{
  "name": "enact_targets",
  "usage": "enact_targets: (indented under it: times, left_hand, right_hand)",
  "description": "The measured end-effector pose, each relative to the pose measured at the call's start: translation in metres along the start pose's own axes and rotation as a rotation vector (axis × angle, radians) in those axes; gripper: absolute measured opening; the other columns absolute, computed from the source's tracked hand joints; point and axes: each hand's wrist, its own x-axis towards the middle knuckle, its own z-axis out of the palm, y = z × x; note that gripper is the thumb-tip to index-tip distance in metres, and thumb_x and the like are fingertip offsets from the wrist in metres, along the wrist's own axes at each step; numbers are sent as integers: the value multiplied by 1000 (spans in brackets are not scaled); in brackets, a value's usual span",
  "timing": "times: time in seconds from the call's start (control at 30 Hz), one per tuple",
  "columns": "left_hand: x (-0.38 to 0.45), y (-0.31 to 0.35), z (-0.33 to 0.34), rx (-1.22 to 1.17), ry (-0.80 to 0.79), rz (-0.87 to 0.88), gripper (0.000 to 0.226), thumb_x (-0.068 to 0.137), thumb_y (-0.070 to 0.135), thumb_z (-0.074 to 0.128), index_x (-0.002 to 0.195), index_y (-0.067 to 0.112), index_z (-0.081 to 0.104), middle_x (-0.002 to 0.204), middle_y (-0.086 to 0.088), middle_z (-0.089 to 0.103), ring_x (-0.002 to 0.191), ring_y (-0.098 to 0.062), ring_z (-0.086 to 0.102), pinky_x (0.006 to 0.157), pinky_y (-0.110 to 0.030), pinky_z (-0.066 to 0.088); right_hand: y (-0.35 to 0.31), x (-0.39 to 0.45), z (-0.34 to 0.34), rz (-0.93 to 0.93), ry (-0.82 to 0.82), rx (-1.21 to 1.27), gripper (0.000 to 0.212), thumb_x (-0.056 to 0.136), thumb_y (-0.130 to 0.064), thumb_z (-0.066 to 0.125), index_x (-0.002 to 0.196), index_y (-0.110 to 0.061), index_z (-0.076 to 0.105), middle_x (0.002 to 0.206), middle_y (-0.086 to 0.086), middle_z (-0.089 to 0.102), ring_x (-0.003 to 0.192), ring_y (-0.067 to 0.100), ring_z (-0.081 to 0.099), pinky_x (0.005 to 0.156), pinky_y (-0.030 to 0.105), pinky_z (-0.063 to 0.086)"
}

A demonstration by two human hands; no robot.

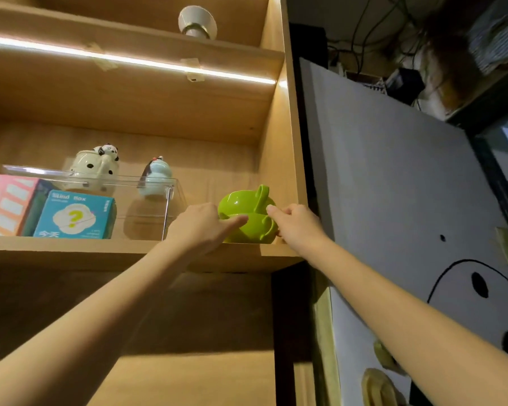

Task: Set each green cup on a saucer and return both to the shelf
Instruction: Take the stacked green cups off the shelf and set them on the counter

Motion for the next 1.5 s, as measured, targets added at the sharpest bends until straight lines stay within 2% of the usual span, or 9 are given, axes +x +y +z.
enact_targets:
  times: [0.1, 0.27, 0.53, 0.67, 0.77, 0.9, 1.17, 1.3, 1.5]
  left_hand:
    - [14, -4, 7, -176, -173, -60, 59, 78, 63, 45, 79, 6, 59, 82, -12, 60, 78, -27, 55, 74, -34, 42]
    - [24, -7, 17, -428, -356, -108, 58, 80, 53, 53, 115, 6, 56, 105, -14, 62, 91, -29, 57, 88, -36, 45]
    - [25, -10, 7, -391, -368, -223, 60, 76, 53, 59, 109, 3, 53, 85, -7, 56, 82, -21, 54, 77, -32, 45]
    - [18, -6, -1, -477, -330, -217, 50, 75, 51, 62, 95, 6, 51, 75, -1, 50, 73, -15, 50, 56, -23, 40]
    - [11, -7, -11, -556, -293, -230, 54, 68, 52, 68, 88, 3, 58, 83, -5, 58, 84, -21, 55, 58, -25, 43]
    - [-3, -2, -29, -751, -240, -283, 90, 33, 52, 83, 101, -3, 62, 105, -19, 68, 99, -30, 65, 79, -36, 53]
    - [-37, 10, -64, -872, -168, -314, 56, 50, 31, 84, 90, 0, 59, 98, -14, 66, 85, -21, 65, 74, -31, 56]
    - [-62, 17, -77, -865, -186, -320, 89, 24, 37, 83, 100, -3, 60, 101, -15, 68, 89, -24, 67, 73, -34, 57]
    - [-124, 8, -75, -892, -248, -348, 90, 21, 38, 84, 101, 1, 63, 102, -13, 70, 92, -23, 68, 83, -36, 56]
  right_hand:
    - [0, 6, 5, 2, 27, -66, 40, 95, -35, 37, 105, -2, 57, 92, 11, 56, 69, 16, 50, 49, 24, 33]
    - [1, 12, 15, 16, 59, -63, 39, 96, -32, 36, 109, -3, 58, 106, 14, 63, 84, 22, 55, 52, 21, 34]
    - [-6, 7, 7, 77, 28, 136, 32, 92, -28, 47, 105, -2, 62, 73, -2, 58, 72, 16, 51, 75, 34, 48]
    - [-13, -3, -6, 100, -31, 209, 32, 91, -26, 50, 106, 0, 61, 90, 10, 65, 80, 22, 53, 81, 33, 52]
    - [-21, -13, -16, 106, -57, 225, 28, 92, -27, 50, 87, -3, 65, 114, 19, 63, 98, 31, 64, 96, 45, 50]
    - [-36, -23, -28, 75, -63, 261, 30, 92, -28, 50, 75, -8, 65, 117, 18, 62, 107, 32, 59, 90, 38, 49]
    - [-50, -59, -43, 122, -125, 368, 26, 91, -28, 53, 83, -7, 67, 111, 15, 65, 105, 33, 61, 79, 33, 49]
    - [-51, -84, -50, 162, -171, 400, 24, 89, -27, 56, 79, -9, 68, 111, 12, 65, 104, 29, 61, 86, 36, 51]
    - [-40, -144, -53, 195, -239, 454, 22, 88, -23, 57, 76, -9, 69, 114, 19, 65, 112, 36, 57, 93, 35, 49]
